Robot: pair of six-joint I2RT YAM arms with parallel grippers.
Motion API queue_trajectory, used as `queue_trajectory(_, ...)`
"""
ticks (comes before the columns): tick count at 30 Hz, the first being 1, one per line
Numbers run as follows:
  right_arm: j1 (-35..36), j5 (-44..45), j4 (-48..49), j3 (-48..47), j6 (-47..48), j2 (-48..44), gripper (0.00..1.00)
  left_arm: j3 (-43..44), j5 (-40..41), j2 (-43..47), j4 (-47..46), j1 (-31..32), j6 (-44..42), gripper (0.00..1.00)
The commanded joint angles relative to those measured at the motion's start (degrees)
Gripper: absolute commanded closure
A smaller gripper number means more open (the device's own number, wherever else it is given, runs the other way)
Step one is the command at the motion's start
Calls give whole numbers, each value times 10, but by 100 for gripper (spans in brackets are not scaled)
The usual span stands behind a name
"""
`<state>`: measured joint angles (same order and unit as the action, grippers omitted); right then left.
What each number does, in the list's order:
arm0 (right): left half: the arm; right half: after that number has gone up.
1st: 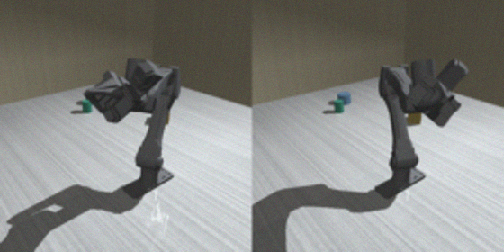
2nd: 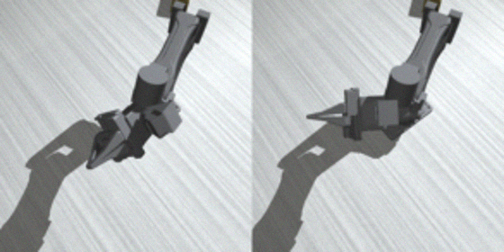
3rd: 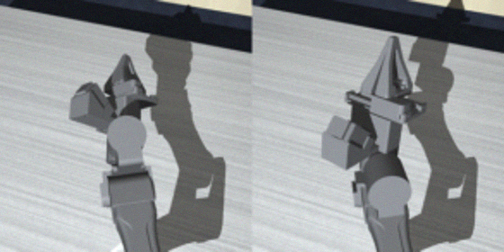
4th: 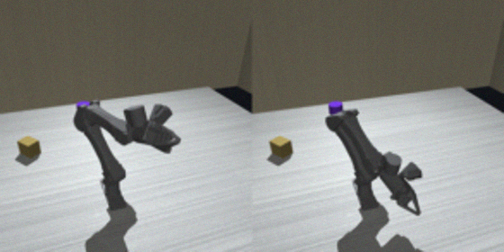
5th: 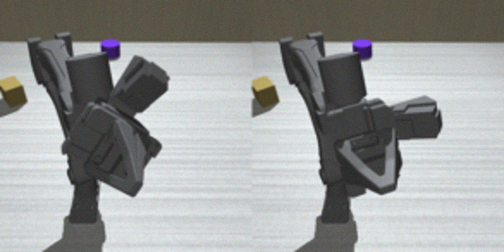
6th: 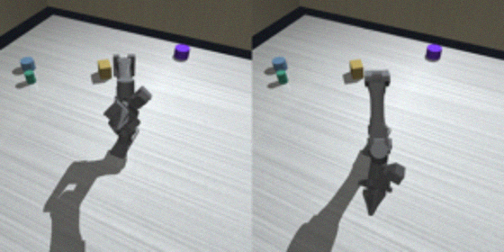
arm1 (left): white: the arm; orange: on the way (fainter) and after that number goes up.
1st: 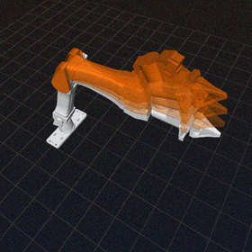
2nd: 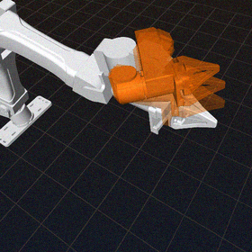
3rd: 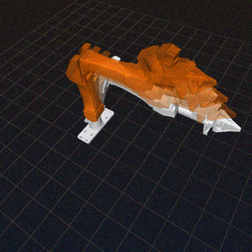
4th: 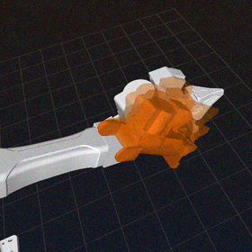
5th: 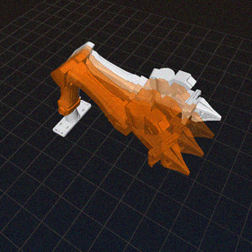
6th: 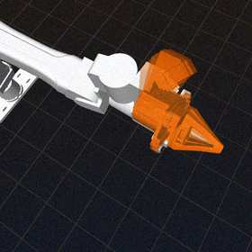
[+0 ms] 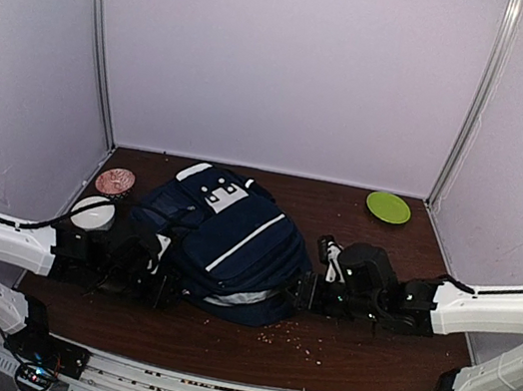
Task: Pack the student bag
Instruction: Zip the student bag at the center of the board.
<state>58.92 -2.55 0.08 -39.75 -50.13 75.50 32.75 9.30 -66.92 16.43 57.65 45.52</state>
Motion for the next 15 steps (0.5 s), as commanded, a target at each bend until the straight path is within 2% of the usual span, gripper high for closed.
queue_trajectory(1,3,9,43,6,-2,-7,50,-13,-63,-1,-49,-5,6,24)
queue_trajectory(8,3,16,26,16,17,-43,49,-44,-118,-25,-113,-41,-12,17)
queue_trajectory(15,3,22,32,46,15,-72,48,-44,-149,-72,-166,-66,-30,5)
